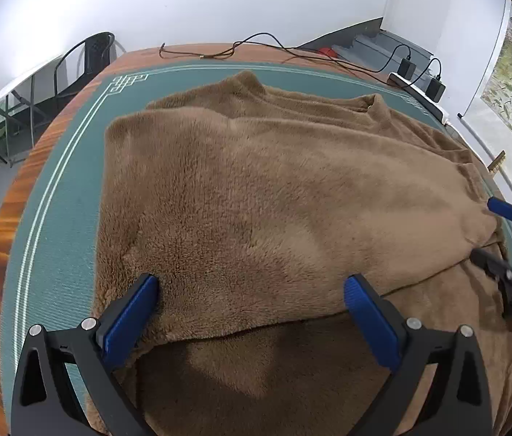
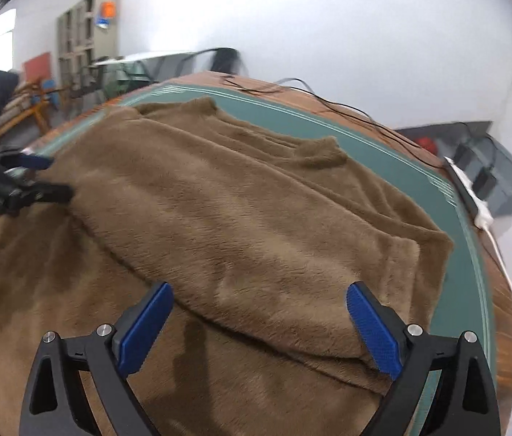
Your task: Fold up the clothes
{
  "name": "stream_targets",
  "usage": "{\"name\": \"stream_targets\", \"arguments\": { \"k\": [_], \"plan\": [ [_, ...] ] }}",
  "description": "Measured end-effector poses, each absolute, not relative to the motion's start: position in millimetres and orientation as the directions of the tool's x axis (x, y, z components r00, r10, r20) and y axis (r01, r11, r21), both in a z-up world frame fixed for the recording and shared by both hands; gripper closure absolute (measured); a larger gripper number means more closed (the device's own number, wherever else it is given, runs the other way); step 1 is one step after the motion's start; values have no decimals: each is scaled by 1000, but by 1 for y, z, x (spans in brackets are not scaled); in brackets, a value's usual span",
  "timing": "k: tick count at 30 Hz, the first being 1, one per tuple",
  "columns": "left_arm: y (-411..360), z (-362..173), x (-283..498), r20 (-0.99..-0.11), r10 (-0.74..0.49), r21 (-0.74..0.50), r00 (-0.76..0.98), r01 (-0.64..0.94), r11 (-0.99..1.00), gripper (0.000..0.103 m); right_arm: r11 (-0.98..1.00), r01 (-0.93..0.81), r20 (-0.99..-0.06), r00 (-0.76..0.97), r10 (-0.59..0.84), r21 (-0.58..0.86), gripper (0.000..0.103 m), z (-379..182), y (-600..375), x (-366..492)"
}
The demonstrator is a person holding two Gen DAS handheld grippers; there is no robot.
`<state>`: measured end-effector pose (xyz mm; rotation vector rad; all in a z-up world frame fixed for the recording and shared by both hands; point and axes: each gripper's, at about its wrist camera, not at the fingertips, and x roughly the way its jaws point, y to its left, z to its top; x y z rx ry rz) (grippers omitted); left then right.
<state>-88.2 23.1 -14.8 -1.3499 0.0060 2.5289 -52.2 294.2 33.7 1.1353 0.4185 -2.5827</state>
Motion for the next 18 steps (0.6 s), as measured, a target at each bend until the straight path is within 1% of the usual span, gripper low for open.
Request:
{"name": "stream_targets", "arguments": {
  "k": [2,4,5,6,10,13,18],
  "plan": [
    [24,-18,-86,-813,231,-111,-535,-247,-963,1,-932,337,-762,-636,-121,-133,5,29,297,-60],
    [26,-20,-85,-811,219,-92,-542,-252,-963,1,-938,334,-788,-602,-132,-98,5,21,300,-64],
    [27,-21,-85,-810,213,-82,-546,-254,-964,1,-936,339,-793,-594,-138,-91,1,18,301,-65],
    [28,-22,-84,-810,207,-72,-549,-257,-964,1,-934,344,-795,-591,-138,-93,1,14,301,-64],
    [31,-24,-84,-803,174,-43,-570,-236,-971,1,-919,349,-777,-624,-81,-184,1,9,289,-56],
    [34,-24,-83,-798,147,-16,-585,-223,-975,0,-922,352,-784,-613,-96,-162,1,9,292,-58],
    [34,-25,-85,-796,143,-18,-588,-213,-977,0,-921,356,-786,-610,-103,-156,1,9,292,-59]
  ]
}}
